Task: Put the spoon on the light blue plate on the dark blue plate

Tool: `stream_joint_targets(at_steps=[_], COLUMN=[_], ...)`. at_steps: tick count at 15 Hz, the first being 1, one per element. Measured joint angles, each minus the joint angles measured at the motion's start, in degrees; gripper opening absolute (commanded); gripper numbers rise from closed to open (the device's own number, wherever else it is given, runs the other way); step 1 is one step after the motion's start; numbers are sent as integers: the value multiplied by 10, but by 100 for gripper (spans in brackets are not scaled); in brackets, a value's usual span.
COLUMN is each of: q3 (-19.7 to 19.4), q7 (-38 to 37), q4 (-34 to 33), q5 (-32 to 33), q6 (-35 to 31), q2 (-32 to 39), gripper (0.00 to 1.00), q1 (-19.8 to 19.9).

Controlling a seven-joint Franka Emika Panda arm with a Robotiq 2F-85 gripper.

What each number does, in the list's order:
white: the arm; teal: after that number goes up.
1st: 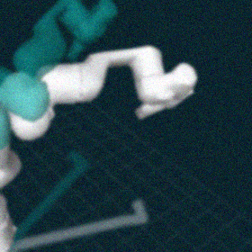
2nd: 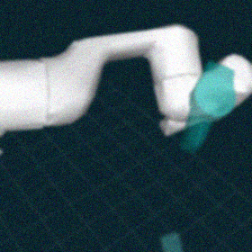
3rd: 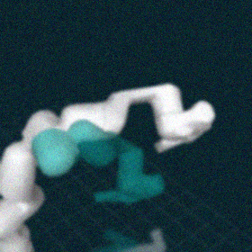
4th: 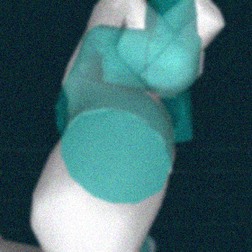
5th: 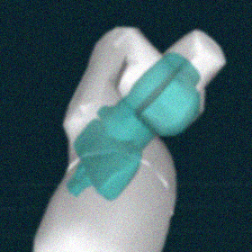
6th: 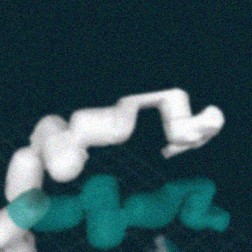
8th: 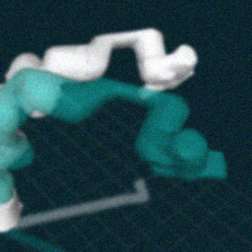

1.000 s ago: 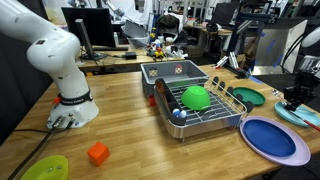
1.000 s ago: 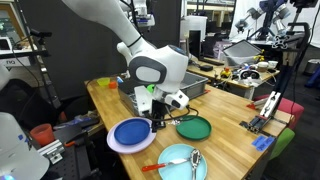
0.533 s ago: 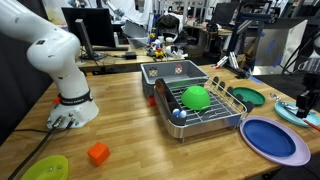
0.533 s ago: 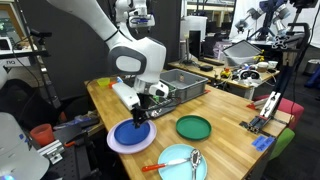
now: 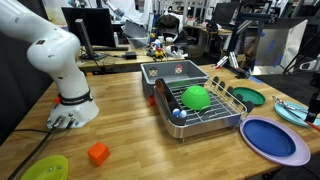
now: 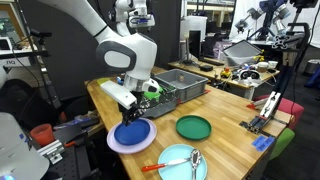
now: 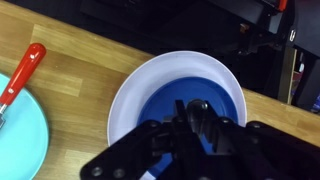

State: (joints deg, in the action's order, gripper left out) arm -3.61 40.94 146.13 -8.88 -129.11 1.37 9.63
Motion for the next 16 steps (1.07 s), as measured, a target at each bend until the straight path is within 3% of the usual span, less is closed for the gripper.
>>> stream_joint_targets(at_steps=[4, 5, 8, 16], q3=[0, 0, 0, 11], q7=[1, 1, 1, 2], q4=[0, 0, 1, 55], q5=[0, 0, 14, 202], q6=[0, 0, 0, -10], q2=[0, 0, 2, 1], gripper=[20, 5, 5, 5], q1=[0, 0, -5, -59])
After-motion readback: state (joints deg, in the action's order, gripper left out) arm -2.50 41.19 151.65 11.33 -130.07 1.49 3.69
